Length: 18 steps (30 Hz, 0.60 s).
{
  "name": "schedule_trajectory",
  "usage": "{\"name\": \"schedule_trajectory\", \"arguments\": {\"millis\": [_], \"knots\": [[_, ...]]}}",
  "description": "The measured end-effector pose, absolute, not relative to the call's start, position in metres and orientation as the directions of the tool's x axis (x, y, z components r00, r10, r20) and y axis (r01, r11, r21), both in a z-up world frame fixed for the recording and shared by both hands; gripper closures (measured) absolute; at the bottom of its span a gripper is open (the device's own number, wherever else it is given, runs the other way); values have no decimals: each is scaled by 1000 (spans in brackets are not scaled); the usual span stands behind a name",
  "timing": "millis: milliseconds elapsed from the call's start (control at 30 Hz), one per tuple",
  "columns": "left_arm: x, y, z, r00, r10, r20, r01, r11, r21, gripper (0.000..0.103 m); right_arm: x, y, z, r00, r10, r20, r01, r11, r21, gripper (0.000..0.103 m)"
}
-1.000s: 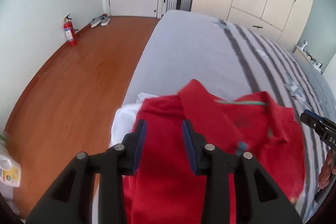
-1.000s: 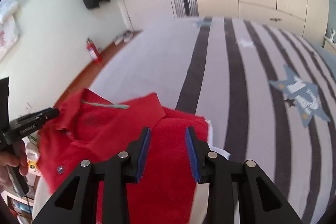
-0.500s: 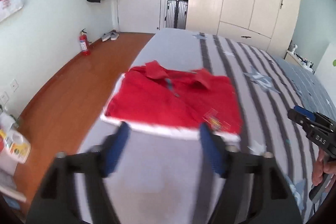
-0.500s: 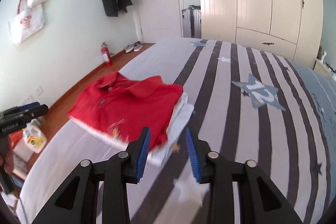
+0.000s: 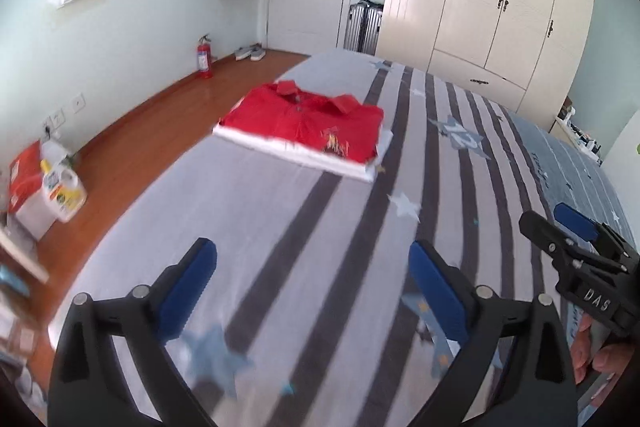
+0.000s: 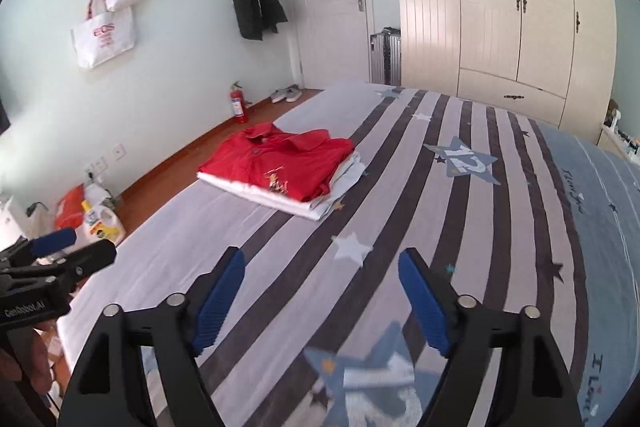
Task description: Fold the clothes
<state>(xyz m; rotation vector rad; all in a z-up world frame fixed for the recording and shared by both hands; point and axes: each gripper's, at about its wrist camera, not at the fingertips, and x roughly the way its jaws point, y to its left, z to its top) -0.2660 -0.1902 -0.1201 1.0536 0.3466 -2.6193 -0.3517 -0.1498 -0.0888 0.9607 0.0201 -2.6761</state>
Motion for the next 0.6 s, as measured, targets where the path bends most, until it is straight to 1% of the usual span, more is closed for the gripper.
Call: {"name": "schedule_trajectory", "arguments": {"millis": [67, 167, 267, 333, 467, 600], "knots": [[-251, -183, -124, -691, -167, -704, 348, -930, -120, 2, -331, -147, -92, -728, -269, -631, 287, -955, 76, 12], [-231, -172, -136, -689, -196, -698, 355, -931, -89, 1, -303, -146, -103, -730, -265, -631, 294, -954, 60, 9], [-214, -166, -160, -689, -236, -685, 358, -933, -38, 1, -283, -150, -121, -730, -272, -627, 311, -949, 49, 8], [-204, -163, -175, -703, -251, -666, 347, -938, -13, 1, -273, -153, -136, -739, -290, -608, 322, -945, 59, 3], [-183, -157, -203, -733, -268, -625, 342, -940, 2, 1, -259, -155, -164, -760, -322, -564, 336, -938, 84, 3], [-151, -146, -199, -771, -229, -594, 326, -943, -59, 1, -242, -150, -173, -762, -326, -559, 317, -941, 118, 3]]}}
